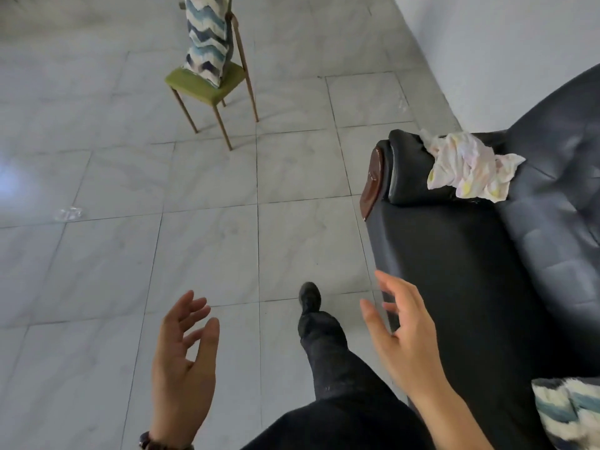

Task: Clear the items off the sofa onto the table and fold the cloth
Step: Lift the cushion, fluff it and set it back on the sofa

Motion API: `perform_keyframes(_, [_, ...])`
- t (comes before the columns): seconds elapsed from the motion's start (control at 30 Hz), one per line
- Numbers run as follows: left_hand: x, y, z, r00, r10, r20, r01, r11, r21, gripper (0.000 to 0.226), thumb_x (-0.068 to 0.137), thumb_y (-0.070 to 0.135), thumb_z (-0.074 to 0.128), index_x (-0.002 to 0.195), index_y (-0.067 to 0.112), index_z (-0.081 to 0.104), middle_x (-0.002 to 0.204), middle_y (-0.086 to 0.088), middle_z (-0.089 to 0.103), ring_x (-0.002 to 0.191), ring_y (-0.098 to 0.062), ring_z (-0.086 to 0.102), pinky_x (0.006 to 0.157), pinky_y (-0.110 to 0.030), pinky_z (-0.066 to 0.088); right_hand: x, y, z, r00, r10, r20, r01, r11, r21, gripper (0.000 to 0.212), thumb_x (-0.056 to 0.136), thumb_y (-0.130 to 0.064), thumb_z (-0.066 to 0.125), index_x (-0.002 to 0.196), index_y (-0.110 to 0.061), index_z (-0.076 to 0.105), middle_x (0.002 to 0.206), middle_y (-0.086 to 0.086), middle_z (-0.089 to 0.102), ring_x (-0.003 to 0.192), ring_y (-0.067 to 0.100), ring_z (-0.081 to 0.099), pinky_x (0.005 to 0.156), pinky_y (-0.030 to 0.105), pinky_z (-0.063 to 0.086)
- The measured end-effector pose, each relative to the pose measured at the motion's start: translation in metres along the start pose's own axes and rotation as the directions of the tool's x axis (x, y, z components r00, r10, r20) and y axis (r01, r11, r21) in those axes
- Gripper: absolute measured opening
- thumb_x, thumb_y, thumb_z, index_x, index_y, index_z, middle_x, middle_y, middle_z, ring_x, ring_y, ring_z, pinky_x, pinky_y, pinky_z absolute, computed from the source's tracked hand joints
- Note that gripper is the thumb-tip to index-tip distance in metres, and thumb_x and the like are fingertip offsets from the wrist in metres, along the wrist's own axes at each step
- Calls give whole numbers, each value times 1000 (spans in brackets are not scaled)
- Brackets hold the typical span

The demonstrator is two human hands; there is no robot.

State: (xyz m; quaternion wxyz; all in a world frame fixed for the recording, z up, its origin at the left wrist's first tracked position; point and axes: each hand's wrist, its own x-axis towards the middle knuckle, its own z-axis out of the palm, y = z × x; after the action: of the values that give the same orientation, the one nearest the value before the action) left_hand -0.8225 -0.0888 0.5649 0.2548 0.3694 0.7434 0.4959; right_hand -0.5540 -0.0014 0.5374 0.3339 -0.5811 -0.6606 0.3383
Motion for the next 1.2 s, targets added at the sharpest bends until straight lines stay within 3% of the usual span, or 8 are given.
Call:
perform_keyframes(0.2, [170, 24, 15, 995, -34, -91, 39, 998, 43, 43, 86, 31, 57, 125, 47, 47, 120, 14, 62, 112, -1, 60, 83, -6, 47, 190, -46, 63, 993, -52, 107, 46, 997, 57, 44, 95, -51, 56, 135, -43, 43, 129, -31, 45, 116, -3, 52, 85, 15, 49])
perform_keyframes(0.37, [293, 47, 8, 979, -63, -191, 68, 997, 20, 44, 86, 34, 56, 128, 39, 45, 121, 13, 61, 111, 1, 59, 82, -3, 46, 335, -105, 112, 965, -133, 225, 124, 991, 53, 47, 94, -41, 59, 138, -30, 47, 130, -22, 50, 122, 3, 52, 92, 25, 50])
perform_keyframes(0.53, [420, 33, 11, 958, -112, -262, 107, 994, -31, 44, 86, 33, 57, 129, 39, 45, 121, 15, 61, 111, 1, 59, 82, -4, 46, 459, -137, 181, 945, -163, 283, 158, 987, 40, 46, 93, -40, 60, 137, -37, 46, 129, -27, 49, 122, 2, 51, 88, 23, 49])
perform_keyframes(0.73, [623, 14, 8, 967, -90, -240, 80, 995, -51, 44, 86, 30, 57, 129, 33, 46, 121, 9, 61, 111, 0, 59, 82, -5, 46, 618, -182, 286, 957, -162, 241, 173, 985, -26, 48, 93, -37, 59, 139, -26, 47, 127, -17, 51, 118, 1, 52, 89, 23, 50])
perform_keyframes(0.97, [861, 45, -6, 991, -9, -134, 13, 1000, 25, 43, 91, 7, 58, 128, 23, 47, 117, 3, 61, 107, -2, 60, 82, -8, 47, 788, -255, 363, 979, -137, 149, 145, 989, -41, 46, 93, -33, 61, 136, -22, 49, 127, -10, 56, 116, 5, 56, 88, 18, 47])
perform_keyframes(1.2, [1069, 38, 39, 999, 5, -38, -2, 997, 81, 42, 91, 9, 59, 129, 22, 48, 119, 5, 61, 109, -3, 60, 81, -7, 48, 953, -252, 443, 998, -41, 37, 42, 999, -24, 50, 91, -39, 58, 136, -19, 51, 124, -7, 57, 114, 7, 56, 86, 24, 51])
